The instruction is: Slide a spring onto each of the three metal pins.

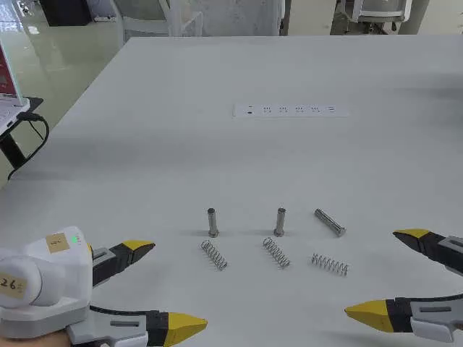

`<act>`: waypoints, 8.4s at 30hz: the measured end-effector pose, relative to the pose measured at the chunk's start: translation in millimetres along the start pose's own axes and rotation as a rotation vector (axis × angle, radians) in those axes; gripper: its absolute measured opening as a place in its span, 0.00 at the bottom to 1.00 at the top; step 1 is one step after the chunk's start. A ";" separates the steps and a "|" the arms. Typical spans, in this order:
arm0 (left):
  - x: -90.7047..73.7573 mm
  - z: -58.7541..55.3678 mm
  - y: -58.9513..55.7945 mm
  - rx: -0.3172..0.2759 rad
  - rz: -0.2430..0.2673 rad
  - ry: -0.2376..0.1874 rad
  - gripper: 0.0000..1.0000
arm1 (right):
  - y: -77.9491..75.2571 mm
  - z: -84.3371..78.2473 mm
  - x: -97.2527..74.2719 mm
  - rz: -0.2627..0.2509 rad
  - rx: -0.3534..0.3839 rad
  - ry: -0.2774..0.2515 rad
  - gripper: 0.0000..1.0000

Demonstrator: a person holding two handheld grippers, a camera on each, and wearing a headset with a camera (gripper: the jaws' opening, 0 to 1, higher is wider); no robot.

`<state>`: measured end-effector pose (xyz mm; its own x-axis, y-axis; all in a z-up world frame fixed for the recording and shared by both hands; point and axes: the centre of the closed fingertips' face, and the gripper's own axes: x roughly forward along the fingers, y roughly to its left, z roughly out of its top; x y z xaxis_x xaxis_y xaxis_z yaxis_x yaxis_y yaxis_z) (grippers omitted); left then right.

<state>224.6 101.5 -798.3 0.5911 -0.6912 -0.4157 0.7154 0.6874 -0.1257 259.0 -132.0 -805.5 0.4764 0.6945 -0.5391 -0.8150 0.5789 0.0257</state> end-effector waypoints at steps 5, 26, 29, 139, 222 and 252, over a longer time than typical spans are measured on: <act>-0.2 0.2 -0.5 0.001 -0.001 -0.001 0.83 | 0.9 -1.8 -0.1 -0.002 0.005 0.000 0.96; -0.1 -1.6 0.0 0.001 -0.001 0.008 0.83 | -1.0 -3.4 0.0 -0.017 0.023 -0.002 0.95; -0.1 -1.9 0.6 -0.004 0.001 0.007 0.82 | -1.9 -4.4 -0.5 -0.018 0.026 0.000 0.94; -2.8 2.1 1.5 -0.003 0.011 -0.012 0.76 | -75.0 12.3 107.1 -0.166 0.111 0.530 0.10; -0.3 0.5 -5.4 0.020 -0.015 0.012 0.74 | -59.8 34.8 56.6 -0.208 0.153 0.357 0.06; -0.5 -1.5 -6.1 0.020 -0.024 0.018 0.73 | -53.4 19.0 26.4 -0.232 0.146 0.340 0.12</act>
<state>219.5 98.0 -798.7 0.5667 -0.7033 -0.4293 0.7370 0.6656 -0.1177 321.3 -136.5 -805.1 0.4858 0.3727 -0.7906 -0.6324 0.7743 -0.0236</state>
